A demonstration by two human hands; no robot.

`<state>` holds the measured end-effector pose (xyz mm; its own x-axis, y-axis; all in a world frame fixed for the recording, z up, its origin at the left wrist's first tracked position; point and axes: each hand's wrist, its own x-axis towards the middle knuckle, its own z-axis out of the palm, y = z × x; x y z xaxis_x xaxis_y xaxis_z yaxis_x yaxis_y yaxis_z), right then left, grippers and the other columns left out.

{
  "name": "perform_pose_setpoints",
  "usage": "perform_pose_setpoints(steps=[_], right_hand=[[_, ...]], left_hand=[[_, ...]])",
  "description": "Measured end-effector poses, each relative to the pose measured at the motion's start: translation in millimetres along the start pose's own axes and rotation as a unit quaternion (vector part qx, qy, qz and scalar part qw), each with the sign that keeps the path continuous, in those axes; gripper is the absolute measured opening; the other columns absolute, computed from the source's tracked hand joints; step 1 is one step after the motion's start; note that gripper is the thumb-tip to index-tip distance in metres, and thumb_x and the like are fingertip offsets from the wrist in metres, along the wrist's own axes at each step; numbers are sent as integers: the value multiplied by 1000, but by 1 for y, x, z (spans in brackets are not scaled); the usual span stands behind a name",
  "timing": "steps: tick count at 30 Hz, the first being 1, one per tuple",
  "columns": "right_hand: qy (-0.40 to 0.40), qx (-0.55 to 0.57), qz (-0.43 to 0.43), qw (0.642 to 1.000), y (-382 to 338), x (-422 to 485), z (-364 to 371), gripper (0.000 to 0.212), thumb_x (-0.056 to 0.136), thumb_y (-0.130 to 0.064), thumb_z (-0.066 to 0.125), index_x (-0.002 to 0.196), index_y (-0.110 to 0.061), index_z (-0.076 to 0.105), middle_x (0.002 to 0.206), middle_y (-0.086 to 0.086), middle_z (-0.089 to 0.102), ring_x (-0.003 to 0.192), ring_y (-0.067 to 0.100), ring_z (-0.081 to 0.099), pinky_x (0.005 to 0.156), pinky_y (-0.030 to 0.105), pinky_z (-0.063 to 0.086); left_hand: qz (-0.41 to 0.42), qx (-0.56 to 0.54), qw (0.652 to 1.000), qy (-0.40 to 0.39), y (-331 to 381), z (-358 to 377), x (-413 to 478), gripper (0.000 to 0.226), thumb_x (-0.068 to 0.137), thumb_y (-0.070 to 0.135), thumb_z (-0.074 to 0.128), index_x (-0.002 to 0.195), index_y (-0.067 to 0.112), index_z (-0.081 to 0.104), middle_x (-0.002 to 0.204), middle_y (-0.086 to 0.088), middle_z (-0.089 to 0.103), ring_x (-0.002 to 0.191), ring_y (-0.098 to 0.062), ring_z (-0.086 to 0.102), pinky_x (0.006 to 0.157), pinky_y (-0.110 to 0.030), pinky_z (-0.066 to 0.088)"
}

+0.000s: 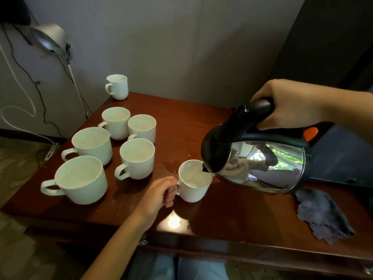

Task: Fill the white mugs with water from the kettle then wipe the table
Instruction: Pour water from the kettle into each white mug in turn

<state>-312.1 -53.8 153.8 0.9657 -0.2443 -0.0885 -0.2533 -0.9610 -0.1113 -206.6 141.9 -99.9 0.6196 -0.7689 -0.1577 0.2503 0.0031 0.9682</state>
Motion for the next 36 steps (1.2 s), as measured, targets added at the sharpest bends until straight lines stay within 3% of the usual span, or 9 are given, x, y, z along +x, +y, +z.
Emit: perform_pose_setpoints(steps=[8, 27, 33, 36], right_hand=[[2, -6, 1, 1000, 0, 0, -1, 10, 70, -18, 70, 74, -24, 65, 69, 1, 65, 63, 15, 61, 61, 37, 50], [-10, 0, 9, 1000, -4, 0, -1, 10, 73, -19, 70, 72, -25, 63, 66, 1, 63, 58, 14, 58, 54, 27, 41], [-9, -3, 15, 1000, -3, 0, 0, 8, 73, -18, 69, 72, -24, 63, 64, 0, 62, 54, 2, 56, 51, 24, 38], [-5, -5, 15, 1000, -3, 0, 0, 8, 72, -19, 70, 73, -24, 64, 66, 0, 63, 55, 9, 57, 51, 25, 39]], left_hand=[[-1, -3, 1000, 0, 0, 0, 1, 41, 97, 13, 37, 56, 13, 35, 52, 0, 31, 49, -12, 27, 48, -25, 26], [-9, -6, 1000, 2, 1, 0, -1, 40, 98, 13, 36, 58, 12, 35, 51, 0, 32, 48, -12, 27, 48, -23, 27], [-13, -3, 1000, 6, 2, 1, -1, 40, 98, 13, 36, 58, 11, 35, 52, -1, 32, 48, -12, 28, 47, -23, 27], [-13, -3, 1000, 5, 2, 1, -1, 41, 98, 14, 37, 57, 11, 36, 52, -1, 33, 48, -12, 28, 48, -23, 28]])
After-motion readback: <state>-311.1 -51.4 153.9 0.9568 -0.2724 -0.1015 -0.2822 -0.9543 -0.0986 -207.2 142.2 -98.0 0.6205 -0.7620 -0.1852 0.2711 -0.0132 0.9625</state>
